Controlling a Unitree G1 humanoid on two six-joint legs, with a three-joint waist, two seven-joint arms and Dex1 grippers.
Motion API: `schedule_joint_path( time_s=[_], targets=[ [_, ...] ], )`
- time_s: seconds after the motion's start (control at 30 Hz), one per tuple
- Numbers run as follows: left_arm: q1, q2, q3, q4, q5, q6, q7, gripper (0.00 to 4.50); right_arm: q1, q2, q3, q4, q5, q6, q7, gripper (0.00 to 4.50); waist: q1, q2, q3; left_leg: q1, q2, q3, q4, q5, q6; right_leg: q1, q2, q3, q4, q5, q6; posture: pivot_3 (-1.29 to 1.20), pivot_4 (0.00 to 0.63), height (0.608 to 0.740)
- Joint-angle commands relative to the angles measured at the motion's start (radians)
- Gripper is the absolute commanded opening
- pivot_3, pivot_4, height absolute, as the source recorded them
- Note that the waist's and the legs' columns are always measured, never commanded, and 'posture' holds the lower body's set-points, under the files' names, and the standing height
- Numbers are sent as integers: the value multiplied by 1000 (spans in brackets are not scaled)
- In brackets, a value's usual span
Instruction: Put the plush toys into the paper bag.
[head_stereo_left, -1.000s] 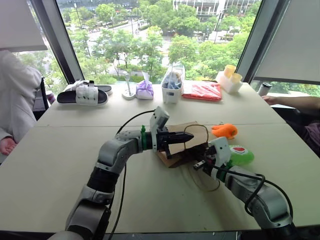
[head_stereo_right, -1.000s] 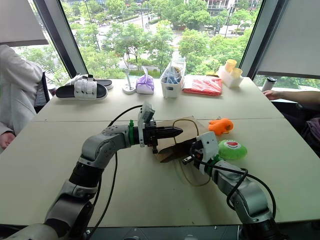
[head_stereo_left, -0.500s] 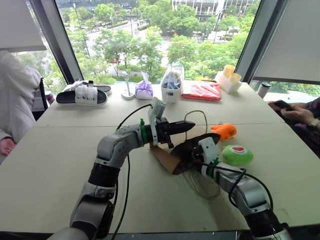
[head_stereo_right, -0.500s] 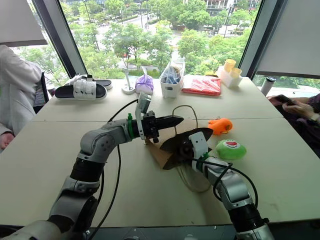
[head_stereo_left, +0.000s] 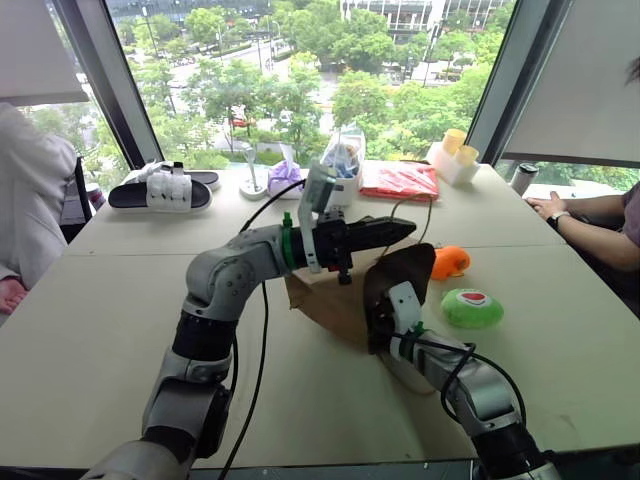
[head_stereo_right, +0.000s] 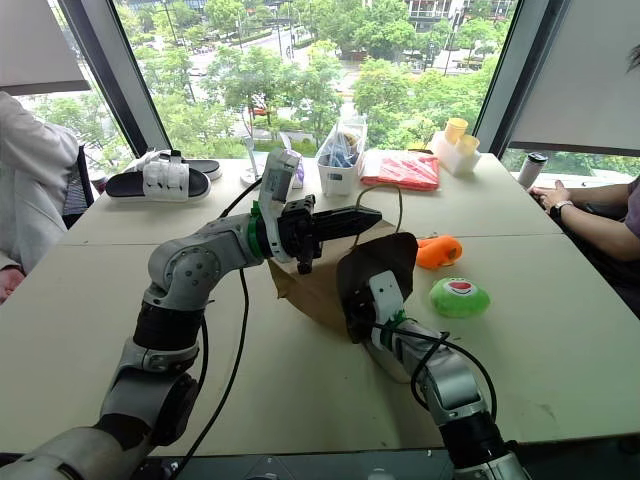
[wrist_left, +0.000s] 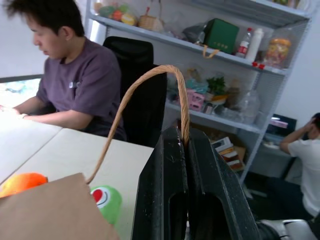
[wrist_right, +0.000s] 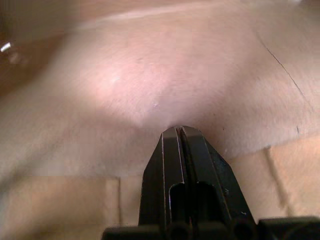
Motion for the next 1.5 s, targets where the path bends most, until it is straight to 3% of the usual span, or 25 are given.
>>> schedule_joint_path(
  time_s=[0.03, 0.2, 0.37, 0.5, 0.67, 0.77, 1.0, 1.2, 1.5],
  targets=[
    [0, 6, 17, -26, -24, -13, 0, 53, 11, 9, -5, -15, -10, 8, 5, 0, 0, 0, 0, 0, 0, 0, 0, 0, 0, 0, 0, 0, 0, 0, 0, 0, 150, 740],
    [16, 30, -23, 41, 61, -79, -7, 53, 42, 15, -69, -102, 24, -29, 4, 0, 4, 0, 0, 0, 0, 0, 0, 0, 0, 0, 0, 0, 0, 0, 0, 0, 150, 740],
    [24, 39, -33, 76, 84, -104, -27, 53, 142, 14, -213, -411, 245, 52, 40, 0, 5, 0, 0, -1, 0, -1, 0, 0, 0, -1, 0, 0, -1, 0, 0, 0, 150, 740],
    [41, 41, -57, 80, 100, -117, -45, 53, 249, -19, -403, -596, 620, 221, 24, 0, 6, 0, 0, 0, 0, -1, -1, 0, 0, 1, 0, 0, -1, 0, 0, 0, 150, 740],
    [48, 37, -66, 79, 107, -112, -58, 53, 337, -90, -626, -582, 844, 232, -60, 0, 7, 0, 0, -1, 0, 0, 0, -1, 1, 2, -1, 0, -2, 0, 0, 0, 150, 740],
    [59, 42, -81, 78, 116, -115, -71, 0, 323, -111, -717, -534, 916, 191, -94, 873, 5, 0, 0, 0, 0, 1, 0, -1, 1, 2, -1, 0, -1, 0, 0, 0, 150, 740],
    [78, 40, -91, 68, 123, -122, -78, 0, 233, -224, -634, -340, 540, 133, -271, 4462, 6, 0, 0, 0, 0, 1, 0, -1, 1, 1, 0, 0, -1, 0, 0, 0, 150, 740],
    [85, 37, -90, 66, 134, -135, -64, 0, 157, -309, -481, -287, 368, 245, -325, 4462, 4, 1, 0, -1, 0, 2, 0, -1, 1, 0, 0, 1, -1, 0, 0, 0, 150, 740],
    [84, 22, -94, 67, 145, -153, -51, 0, 36, -229, -417, -67, 236, 354, -390, 4462, 7, 1, 0, -1, 0, 1, 0, -1, 1, 1, -1, 1, -1, 0, 0, 0, 150, 740]
  ],
)
